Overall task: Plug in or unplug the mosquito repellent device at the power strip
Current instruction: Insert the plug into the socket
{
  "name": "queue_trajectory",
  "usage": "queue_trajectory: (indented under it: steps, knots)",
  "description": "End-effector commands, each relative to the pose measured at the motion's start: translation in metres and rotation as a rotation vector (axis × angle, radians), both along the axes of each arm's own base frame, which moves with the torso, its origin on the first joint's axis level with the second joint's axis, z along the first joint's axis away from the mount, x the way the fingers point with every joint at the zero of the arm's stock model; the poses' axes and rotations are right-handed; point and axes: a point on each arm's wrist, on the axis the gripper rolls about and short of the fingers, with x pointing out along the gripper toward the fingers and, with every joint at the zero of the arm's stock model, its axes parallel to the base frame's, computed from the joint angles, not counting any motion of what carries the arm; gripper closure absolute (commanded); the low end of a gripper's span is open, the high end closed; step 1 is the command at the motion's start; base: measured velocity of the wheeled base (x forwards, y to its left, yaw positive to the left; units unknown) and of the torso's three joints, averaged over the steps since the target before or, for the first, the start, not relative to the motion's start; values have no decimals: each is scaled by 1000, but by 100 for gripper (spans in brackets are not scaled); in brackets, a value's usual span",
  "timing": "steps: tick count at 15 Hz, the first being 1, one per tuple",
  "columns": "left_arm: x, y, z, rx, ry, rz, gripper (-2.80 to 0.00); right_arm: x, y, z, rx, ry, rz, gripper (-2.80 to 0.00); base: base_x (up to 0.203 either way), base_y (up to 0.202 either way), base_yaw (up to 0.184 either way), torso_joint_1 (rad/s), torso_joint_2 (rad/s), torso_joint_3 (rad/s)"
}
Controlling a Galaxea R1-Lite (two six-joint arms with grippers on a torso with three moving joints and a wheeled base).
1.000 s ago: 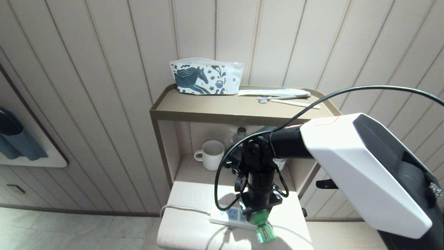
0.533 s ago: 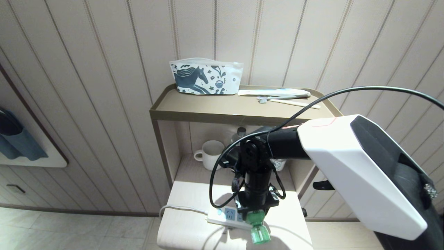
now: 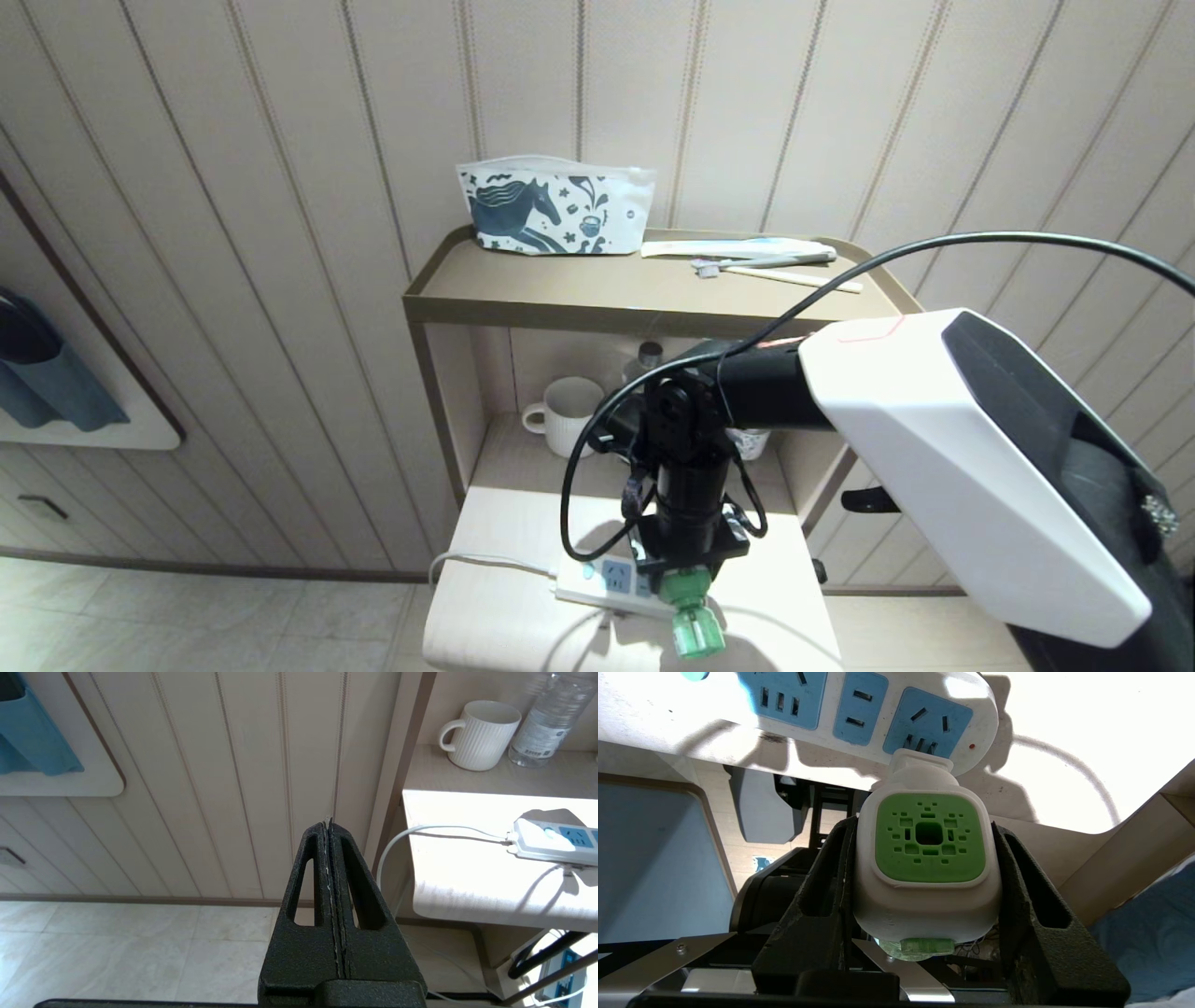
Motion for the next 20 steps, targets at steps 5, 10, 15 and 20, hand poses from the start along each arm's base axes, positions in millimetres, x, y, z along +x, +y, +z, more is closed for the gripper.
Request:
queue_trajectory:
  steps: [5, 10, 15, 20]
  knots:
    - [0, 0, 0, 0, 2, 0, 0, -2, 2, -5, -13, 16, 2, 0, 0, 0, 0, 0, 0, 0]
    - [0, 0, 0, 0, 2, 0, 0, -9, 10, -7, -15, 21, 5, 0, 0, 0, 0, 0, 0, 0]
    - [0, 0, 0, 0, 0, 0, 0, -2, 9, -17, -25, 33, -4, 0, 0, 0, 0, 0, 0, 0]
    - [0, 0, 0, 0, 2, 0, 0, 2, 9, -16, -15, 21, -7, 0, 0, 0, 0, 0, 0, 0]
